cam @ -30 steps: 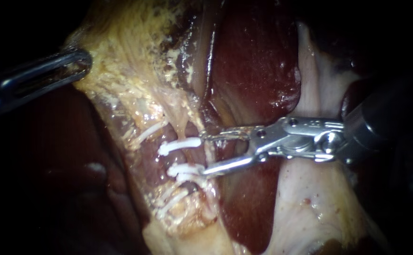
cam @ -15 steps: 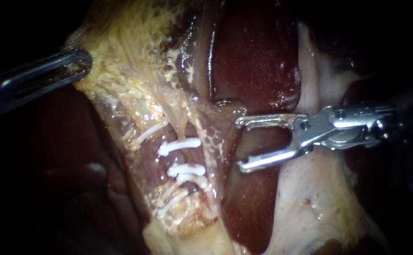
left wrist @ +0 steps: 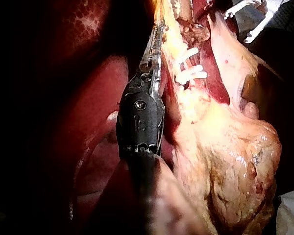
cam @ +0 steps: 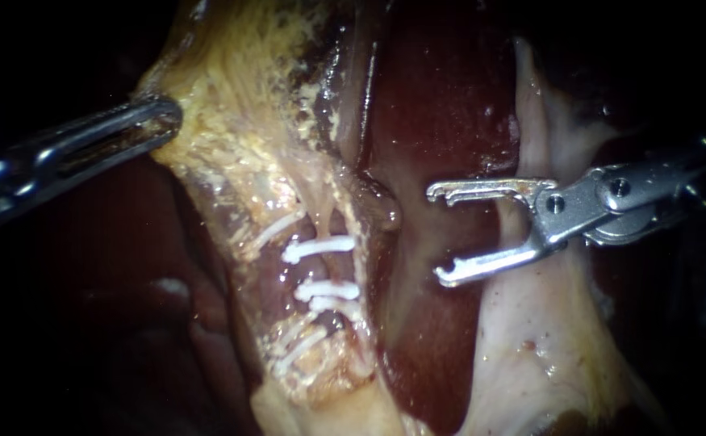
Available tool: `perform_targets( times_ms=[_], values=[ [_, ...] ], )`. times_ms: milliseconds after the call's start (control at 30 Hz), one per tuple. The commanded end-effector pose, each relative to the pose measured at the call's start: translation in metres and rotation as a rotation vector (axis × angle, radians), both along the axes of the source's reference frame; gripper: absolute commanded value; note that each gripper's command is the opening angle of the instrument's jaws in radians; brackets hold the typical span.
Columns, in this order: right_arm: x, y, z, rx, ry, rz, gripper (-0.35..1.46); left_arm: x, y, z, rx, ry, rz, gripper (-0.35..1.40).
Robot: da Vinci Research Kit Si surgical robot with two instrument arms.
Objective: Going back third clip right tube
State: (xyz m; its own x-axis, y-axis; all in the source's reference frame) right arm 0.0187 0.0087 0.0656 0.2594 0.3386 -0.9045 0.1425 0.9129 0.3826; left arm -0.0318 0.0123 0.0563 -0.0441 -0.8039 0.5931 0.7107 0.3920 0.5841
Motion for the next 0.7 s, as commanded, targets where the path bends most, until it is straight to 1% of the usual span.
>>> perform_targets(
  times_ms=[33, 100, 200, 333, 433, 567, 700],
  values=[
    [0.0000, 0.0000, 0.0000, -0.001, 0.000, -0.001, 0.60, -0.0004, -0.0001, 0.0005, 0.005, 0.004, 0.007, -0.35],
    [0.0000, -0.0001, -0.0001, -0.001, 0.000, -0.001, 0.60, -0.0011, -0.0001, 0.0015, 0.008, 0.004, 0.015, -0.35],
    [0.0001, -0.0002, -0.0003, -0.001, 0.000, 0.000, 0.60, -0.0024, 0.0003, 0.0031, 0.010, 0.001, 0.025, -0.35],
    [0.0002, -0.0002, -0.0004, -0.008, -0.001, 0.001, 0.60, -0.0039, 0.0007, 0.0040, 0.012, -0.004, 0.032, -0.35],
    [0.0002, -0.0002, -0.0004, -0.007, -0.001, 0.001, 0.60, -0.0048, 0.0006, 0.0043, 0.015, -0.003, 0.036, -0.35],
    [0.0002, -0.0002, -0.0004, -0.007, -0.001, 0.001, 0.60, -0.0054, 0.0004, 0.0045, 0.015, -0.005, 0.041, -0.35],
    [0.0002, -0.0002, -0.0004, -0.007, -0.001, 0.001, 0.60, -0.0054, 0.0004, 0.0045, 0.015, -0.005, 0.041, -0.35]
  ],
)
